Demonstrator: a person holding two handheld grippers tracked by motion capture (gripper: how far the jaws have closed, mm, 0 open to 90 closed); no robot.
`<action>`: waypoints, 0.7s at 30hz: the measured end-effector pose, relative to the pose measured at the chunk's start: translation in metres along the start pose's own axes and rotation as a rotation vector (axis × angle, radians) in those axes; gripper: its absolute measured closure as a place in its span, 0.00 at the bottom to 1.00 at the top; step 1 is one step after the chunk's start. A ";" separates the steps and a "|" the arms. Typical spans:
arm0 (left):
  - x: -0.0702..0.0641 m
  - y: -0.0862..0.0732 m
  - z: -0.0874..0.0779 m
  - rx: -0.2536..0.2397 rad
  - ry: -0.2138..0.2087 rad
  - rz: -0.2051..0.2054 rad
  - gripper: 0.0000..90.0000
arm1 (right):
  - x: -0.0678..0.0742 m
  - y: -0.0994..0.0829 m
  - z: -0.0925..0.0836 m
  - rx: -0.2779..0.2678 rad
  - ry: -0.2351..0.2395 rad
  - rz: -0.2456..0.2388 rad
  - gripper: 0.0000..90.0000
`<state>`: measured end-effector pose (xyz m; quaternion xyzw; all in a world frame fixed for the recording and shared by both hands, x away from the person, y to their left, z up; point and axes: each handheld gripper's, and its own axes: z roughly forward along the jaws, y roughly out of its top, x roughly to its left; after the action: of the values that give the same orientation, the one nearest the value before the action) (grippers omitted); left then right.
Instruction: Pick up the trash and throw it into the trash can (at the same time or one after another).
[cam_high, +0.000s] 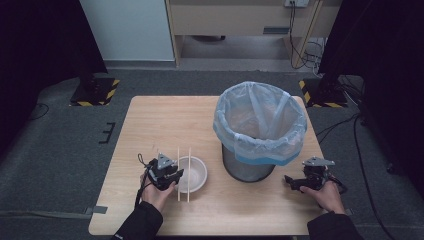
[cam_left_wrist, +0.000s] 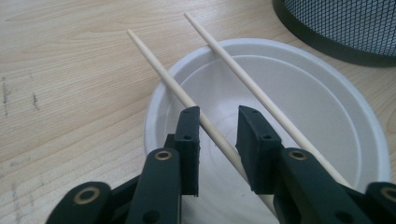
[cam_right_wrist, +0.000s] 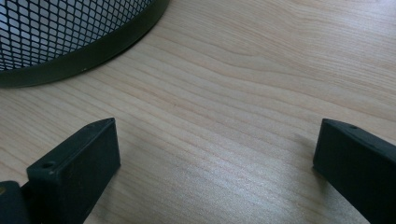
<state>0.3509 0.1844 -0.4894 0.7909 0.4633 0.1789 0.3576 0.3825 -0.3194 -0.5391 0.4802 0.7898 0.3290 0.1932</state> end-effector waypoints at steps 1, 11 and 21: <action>0.000 0.000 0.000 0.003 0.004 -0.001 0.79 | 0.000 0.000 0.000 0.000 0.000 0.000 0.01; 0.001 0.000 0.001 0.022 0.009 -0.001 0.85 | 0.000 0.000 0.000 0.000 0.000 0.000 0.01; 0.001 0.001 0.001 0.037 0.005 -0.001 0.93 | 0.000 0.000 0.000 0.000 0.000 0.000 0.01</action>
<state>0.3523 0.1844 -0.4899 0.7968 0.4677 0.1722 0.3416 0.3825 -0.3194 -0.5391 0.4801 0.7899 0.3291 0.1932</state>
